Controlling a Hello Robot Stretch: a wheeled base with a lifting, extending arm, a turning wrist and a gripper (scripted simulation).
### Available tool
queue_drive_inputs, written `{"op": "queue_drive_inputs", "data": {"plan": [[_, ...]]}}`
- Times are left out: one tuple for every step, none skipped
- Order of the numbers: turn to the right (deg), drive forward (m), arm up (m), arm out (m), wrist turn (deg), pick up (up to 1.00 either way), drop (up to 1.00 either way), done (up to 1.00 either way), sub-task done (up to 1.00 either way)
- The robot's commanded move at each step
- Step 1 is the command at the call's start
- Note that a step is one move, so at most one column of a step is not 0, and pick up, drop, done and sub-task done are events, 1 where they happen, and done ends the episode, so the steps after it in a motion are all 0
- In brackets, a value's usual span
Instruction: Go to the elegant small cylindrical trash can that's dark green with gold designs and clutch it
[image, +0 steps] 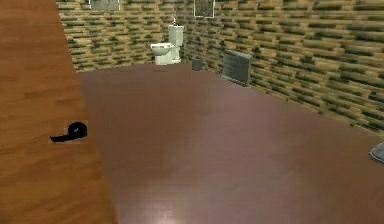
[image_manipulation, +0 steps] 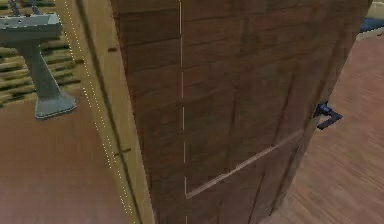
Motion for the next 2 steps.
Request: {"op": "queue_drive_inputs", "data": {"plan": [[0.0, 1.0, 0.0, 0.0, 0.0, 0.0, 0.0, 0.0, 0.0], [0.0, 1.0, 0.0, 0.0, 0.0, 0.0, 0.0, 0.0, 0.0]]}}
